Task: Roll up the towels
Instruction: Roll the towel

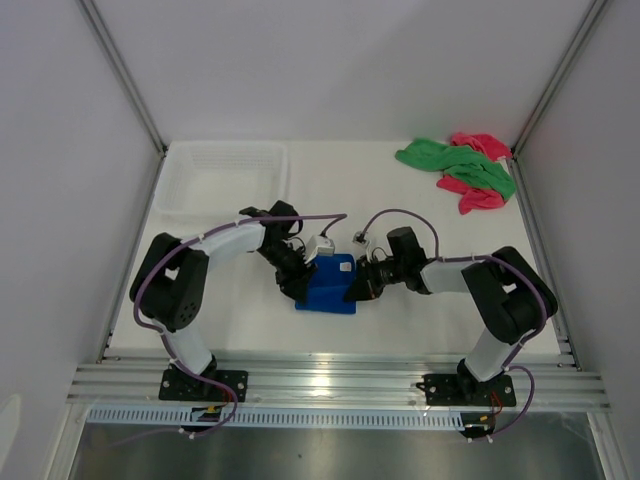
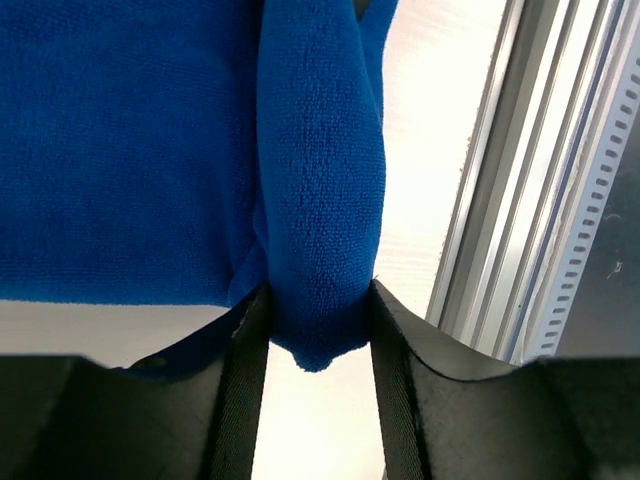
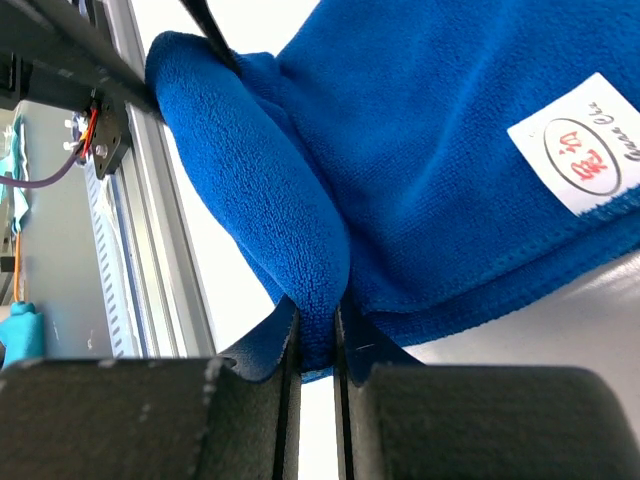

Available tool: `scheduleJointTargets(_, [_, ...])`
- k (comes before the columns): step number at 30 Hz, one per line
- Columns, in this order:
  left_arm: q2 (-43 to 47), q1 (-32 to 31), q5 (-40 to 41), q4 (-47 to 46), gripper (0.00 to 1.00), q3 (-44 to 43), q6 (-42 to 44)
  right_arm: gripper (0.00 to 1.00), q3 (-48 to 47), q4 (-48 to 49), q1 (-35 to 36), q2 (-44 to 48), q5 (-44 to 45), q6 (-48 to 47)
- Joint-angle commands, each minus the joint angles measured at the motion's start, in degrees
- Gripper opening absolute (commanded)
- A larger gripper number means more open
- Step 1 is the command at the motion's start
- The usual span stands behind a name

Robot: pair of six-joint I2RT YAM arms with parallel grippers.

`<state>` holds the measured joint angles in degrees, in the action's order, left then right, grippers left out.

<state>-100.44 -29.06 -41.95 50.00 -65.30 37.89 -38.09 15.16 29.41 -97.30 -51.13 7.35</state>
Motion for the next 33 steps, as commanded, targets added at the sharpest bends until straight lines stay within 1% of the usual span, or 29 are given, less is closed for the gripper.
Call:
scheduleJointTargets(1, [0.0, 0.5, 2.0, -1.0, 0.42, 0.1, -2.0, 0.0, -1.4, -0.8, -1.0, -1.0, 1.4, 0.3])
scheduleJointTargets(2, [0.0, 0.6, 2.2, -1.9, 0.35, 0.3, -2.9, 0.0, -1.6, -1.0, -1.1, -1.1, 1.5, 0.2])
scheduleJointTargets(4, [-0.3, 0.7, 2.8, -2.4, 0.25, 0.3, -4.0, 0.0, -2.1, -2.5, -1.1, -1.3, 1.6, -0.8])
scheduleJointTargets(5, [-1.0, 0.7, 2.8, -2.3, 0.16, -0.2, -5.3, 0.0, -2.3, -3.0, -1.1, -1.5, 1.7, -1.0])
scheduleJointTargets(6, [-1.3, 0.7, 2.8, -2.0, 0.1, -0.4, -5.7, 0.0, -2.7, -3.6, -1.1, -1.7, 1.7, -1.4])
scheduleJointTargets(8, [-2.3, 0.7, 2.2, -0.3, 0.02, -1.6, -6.4, 0.0, -3.0, -5.4, -1.0, -1.7, 1.7, -2.2])
scheduleJointTargets(10, [-2.3, 0.7, 1.3, 1.0, 0.01, -1.2, -6.3, 0.0, -3.2, -8.1, -0.8, -0.6, 0.9, -2.9])
scheduleJointTargets(15, [0.2, 0.5, -3.2, 2.9, 0.01, 1.5, -7.1, 0.0, -2.3, -16.7, 0.9, 3.5, -1.1, -5.9])
scheduleJointTargets(19, [-0.4, 0.5, -3.2, 0.2, 0.04, 1.2, -11.5, 0.0, -2.8, -16.6, 0.9, 2.6, -2.5, -5.4])
scheduleJointTargets(21, [-1.9, 0.5, 0.5, -1.4, 0.1, -0.4, -13.8, 0.0, -4.2, -16.5, 0.0, 0.1, -1.8, -4.1])
scheduleJointTargets(22, [-2.3, 0.6, 2.7, -3.1, 0.16, -0.8, -16.2, 0.0, -5.5, -16.5, -0.3, -0.8, -1.3, -3.3])
scheduleJointTargets(23, [-2.6, 0.7, 4.7, -3.8, 0.19, -1.4, -17.0, 0.0, -6.1, -16.5, -0.8, -1.6, -1.1, -2.4])
scheduleJointTargets(24, [-2.6, 0.8, 7.9, -4.7, 0.23, -1.4, -17.3, 0.0, -6.6, -17.2, -0.8, -3.1, -0.3, -2.3])
scheduleJointTargets(26, [-1.4, 0.7, 11.1, -7.4, 0.28, -0.9, -18.2, 0.0, -7.8, -18.0, -0.9, -4.3, 0.2, -2.3])
scheduleJointTargets(27, [-1.0, 0.7, 13.3, -8.0, 0.3, -0.5, -18.3, 0.0, -7.9, -18.0, -0.8, -4.8, 0.4, -1.7])
scheduleJointTargets(28, [0.1, 0.7, 15.0, -8.6, 0.33, -0.1, -17.7, 0.0, -7.9, -17.8, -0.9, -5.1, 0.9, -1.1])
scheduleJointTargets(31, [1.3, 0.4, 21.2, -11.0, 0.35, 1.1, -16.5, 0.0, -7.5, -17.4, -1.0, -5.6, 1.8, -0.2])
scheduleJointTargets(33, [1.8, 0.3, 21.9, -10.7, 0.38, 1.1, -16.0, 0.0, -7.4, -17.4, -1.0, -5.8, 3.0, -0.1])
